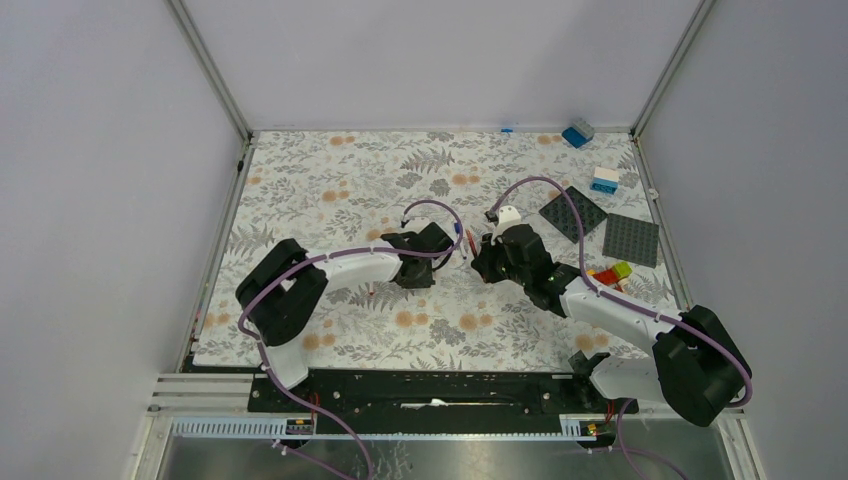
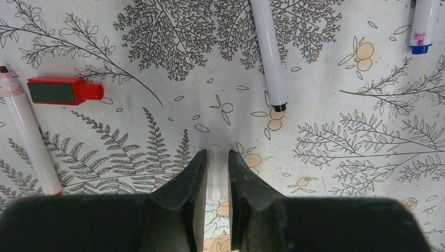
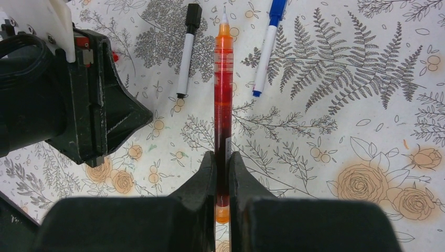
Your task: Insert the pens into the pen caps
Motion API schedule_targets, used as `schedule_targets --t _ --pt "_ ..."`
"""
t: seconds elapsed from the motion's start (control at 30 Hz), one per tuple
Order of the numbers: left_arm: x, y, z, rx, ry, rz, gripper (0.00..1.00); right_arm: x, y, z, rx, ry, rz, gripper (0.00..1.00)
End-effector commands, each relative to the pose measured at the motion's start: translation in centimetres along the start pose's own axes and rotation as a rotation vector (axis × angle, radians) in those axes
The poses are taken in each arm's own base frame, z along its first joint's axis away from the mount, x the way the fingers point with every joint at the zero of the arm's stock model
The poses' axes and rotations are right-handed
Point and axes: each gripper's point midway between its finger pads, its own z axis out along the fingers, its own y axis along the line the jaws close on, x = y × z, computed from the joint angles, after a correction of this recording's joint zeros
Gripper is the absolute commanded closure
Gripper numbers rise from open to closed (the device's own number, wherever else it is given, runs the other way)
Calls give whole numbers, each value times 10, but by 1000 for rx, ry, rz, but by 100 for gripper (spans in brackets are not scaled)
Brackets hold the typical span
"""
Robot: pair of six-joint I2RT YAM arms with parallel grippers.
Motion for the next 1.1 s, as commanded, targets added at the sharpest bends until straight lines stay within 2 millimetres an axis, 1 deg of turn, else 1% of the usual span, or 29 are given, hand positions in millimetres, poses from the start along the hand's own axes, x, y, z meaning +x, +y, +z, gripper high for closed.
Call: schedule_targets --t 0.0,0.1,0.17,0.27,0.37,0.43,0.63,0.8,0.83,0.87,0.97,1.07 --pt "-7 1 -5 -22 -19 18 86 -21 7 1 -32 -55 3 100" --pt "-6 3 -5 -27 -15 39 89 -21 7 0 -32 -57 4 100" --pt "-4 6 -5 -38 -11 53 89 -21 7 1 -32 -56 5 100" --pt "-2 11 -4 -60 -5 69 82 -21 7 1 -32 -56 5 100" --pt "1 11 -2 -61 9 82 74 -21 7 1 -32 -57 4 100" --pt "3 9 -1 -53 22 91 73 -21 7 1 -32 -56 5 100" --pt "7 7 3 -50 48 99 72 -21 7 0 -32 -57 4 100" --pt "11 10 5 -61 57 99 72 -21 7 0 -31 -57 5 100" --pt "12 11 5 -64 57 100 73 -21 7 0 -32 -57 5 100" --pt "12 12 5 -65 57 101 77 -21 7 0 -32 -56 4 100" --pt "12 16 6 -80 50 97 100 -21 7 0 -32 -57 7 100" --pt "7 17 2 -75 16 72 100 -21 7 0 -32 -58 7 100"
